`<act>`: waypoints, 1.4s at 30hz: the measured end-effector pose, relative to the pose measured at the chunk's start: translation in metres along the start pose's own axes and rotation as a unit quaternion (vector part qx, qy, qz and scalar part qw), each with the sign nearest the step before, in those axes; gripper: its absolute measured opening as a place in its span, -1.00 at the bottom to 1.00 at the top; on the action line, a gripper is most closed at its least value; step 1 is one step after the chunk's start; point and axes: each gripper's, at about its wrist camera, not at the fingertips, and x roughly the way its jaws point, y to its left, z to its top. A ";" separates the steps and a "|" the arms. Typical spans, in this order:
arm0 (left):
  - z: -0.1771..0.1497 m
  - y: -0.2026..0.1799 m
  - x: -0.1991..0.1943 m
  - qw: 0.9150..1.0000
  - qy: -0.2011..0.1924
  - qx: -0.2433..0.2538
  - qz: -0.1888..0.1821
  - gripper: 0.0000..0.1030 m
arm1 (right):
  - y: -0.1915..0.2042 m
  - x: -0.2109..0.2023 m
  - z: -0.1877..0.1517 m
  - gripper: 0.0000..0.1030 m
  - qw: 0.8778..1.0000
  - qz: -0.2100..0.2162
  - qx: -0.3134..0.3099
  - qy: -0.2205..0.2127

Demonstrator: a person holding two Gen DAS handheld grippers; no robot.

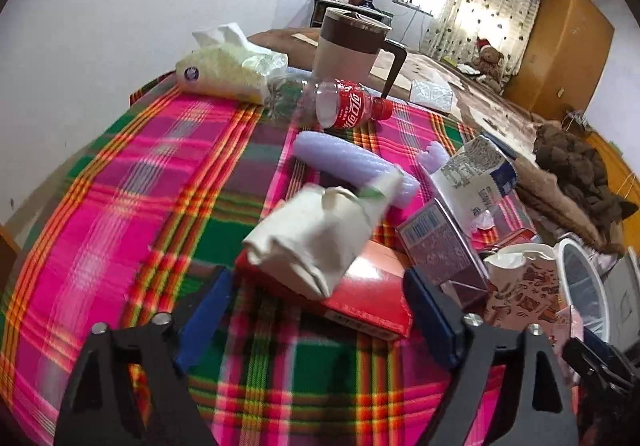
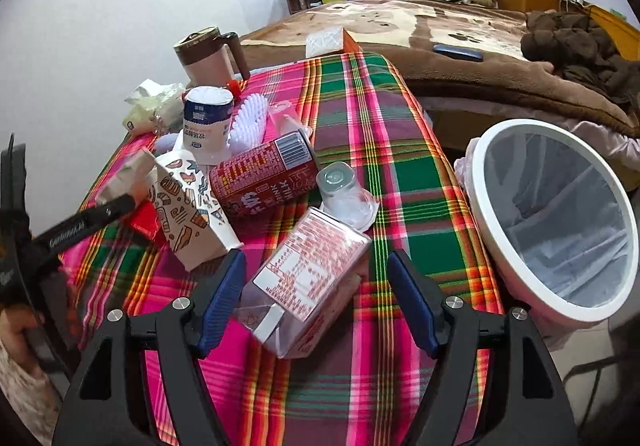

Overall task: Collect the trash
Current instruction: 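Close the right tool on the milk carton while the left tool grasps the white cloth bag, then carry the carton in the right tool and bag in the left tool over the white bin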

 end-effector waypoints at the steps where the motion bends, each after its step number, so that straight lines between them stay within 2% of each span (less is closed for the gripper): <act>1: 0.003 0.001 0.000 1.000 -0.007 0.008 0.010 0.75 | 0.000 0.000 -0.001 0.38 1.000 0.006 -0.001 0.001; 3: 0.010 0.003 0.001 1.000 -0.014 0.020 0.014 0.75 | 0.000 0.000 -0.001 0.29 1.000 0.013 -0.004 -0.003; 7: 0.019 0.014 0.008 1.000 -0.004 0.014 0.025 0.76 | 0.006 -0.001 -0.001 0.03 1.000 0.018 -0.019 -0.006; 9: 0.022 0.015 0.008 0.999 -0.007 0.026 0.022 0.76 | 0.010 -0.001 -0.003 0.01 0.999 0.022 -0.029 -0.006; 12: 0.025 0.017 0.018 0.999 0.014 0.029 -0.001 0.76 | 0.012 0.003 -0.005 0.01 0.998 0.051 -0.026 0.009; 17: 0.027 0.019 0.028 0.999 0.027 0.011 -0.027 0.74 | 0.009 0.001 -0.004 0.01 0.999 0.040 -0.027 -0.001; 19: 0.026 0.023 0.032 0.999 0.033 -0.010 -0.041 0.53 | 0.008 0.001 -0.004 0.01 0.999 0.039 -0.025 -0.001; 22: 0.022 0.024 0.034 0.998 0.038 -0.012 -0.042 0.25 | 0.011 -0.001 -0.005 0.01 0.999 0.034 -0.037 -0.002; 23: 0.021 0.023 0.033 0.998 0.038 -0.011 -0.046 0.09 | 0.012 -0.002 -0.005 0.01 0.999 0.034 -0.039 -0.003; 25: 0.020 0.022 0.030 0.999 0.034 -0.008 -0.042 0.04 | 0.011 -0.006 -0.005 0.01 0.998 0.039 -0.038 -0.009; 31: 0.019 0.018 0.016 0.999 0.014 -0.003 -0.036 -0.01 | 0.015 0.005 -0.011 0.00 0.998 0.032 -0.049 0.015; 33: 0.017 0.015 0.010 0.999 0.008 0.005 -0.036 -0.01 | 0.015 0.004 -0.012 -0.17 0.998 0.028 -0.050 0.011; 35: 0.015 0.012 0.005 0.999 0.003 0.011 -0.030 -0.01 | 0.015 0.003 -0.013 -0.23 0.998 0.020 -0.055 0.005; 42: 0.011 -0.001 -0.022 0.999 -0.025 0.027 -0.034 -0.01 | 0.011 -0.013 -0.011 -0.25 0.997 0.007 -0.060 -0.043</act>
